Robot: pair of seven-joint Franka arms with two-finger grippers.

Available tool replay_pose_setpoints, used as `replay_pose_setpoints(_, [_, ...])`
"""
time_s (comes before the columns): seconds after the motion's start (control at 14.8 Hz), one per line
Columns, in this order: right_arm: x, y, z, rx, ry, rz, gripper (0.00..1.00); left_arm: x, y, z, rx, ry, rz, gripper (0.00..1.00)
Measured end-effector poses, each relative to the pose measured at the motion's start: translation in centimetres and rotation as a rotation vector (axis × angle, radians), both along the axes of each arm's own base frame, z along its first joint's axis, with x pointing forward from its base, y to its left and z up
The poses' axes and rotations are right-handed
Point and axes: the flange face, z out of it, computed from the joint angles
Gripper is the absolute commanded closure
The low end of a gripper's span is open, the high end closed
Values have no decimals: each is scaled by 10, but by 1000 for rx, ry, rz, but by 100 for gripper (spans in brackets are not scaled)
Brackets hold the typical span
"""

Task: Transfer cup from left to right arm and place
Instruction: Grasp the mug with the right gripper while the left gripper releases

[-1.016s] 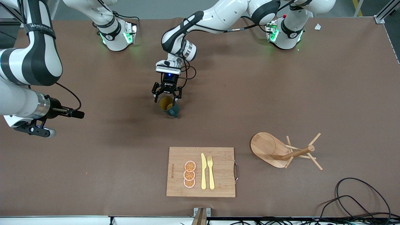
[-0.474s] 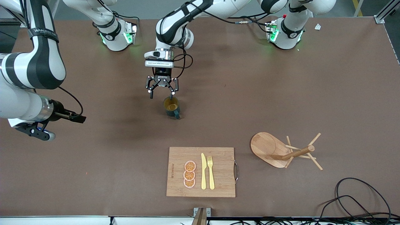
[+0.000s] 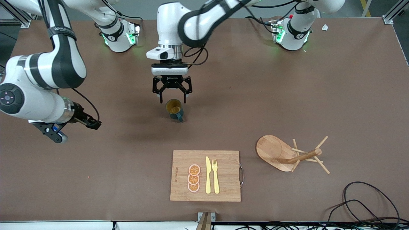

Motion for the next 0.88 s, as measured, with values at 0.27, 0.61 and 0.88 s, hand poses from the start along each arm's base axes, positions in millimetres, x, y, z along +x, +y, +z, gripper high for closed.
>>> replay_pose_setpoints(0.27, [-4,48,-18,-16,-13,-150,0,72,83,76,-15,134,-65,0])
replay_pose_setpoints(0.61, [-22,114,-33,-40,-30,-332,0,136,187,106,52,294,-134,0])
replay_pose_setpoints(0.88, [-44,165,-48,-64,-55,-450,0,150,258,140,74,397,-156,0])
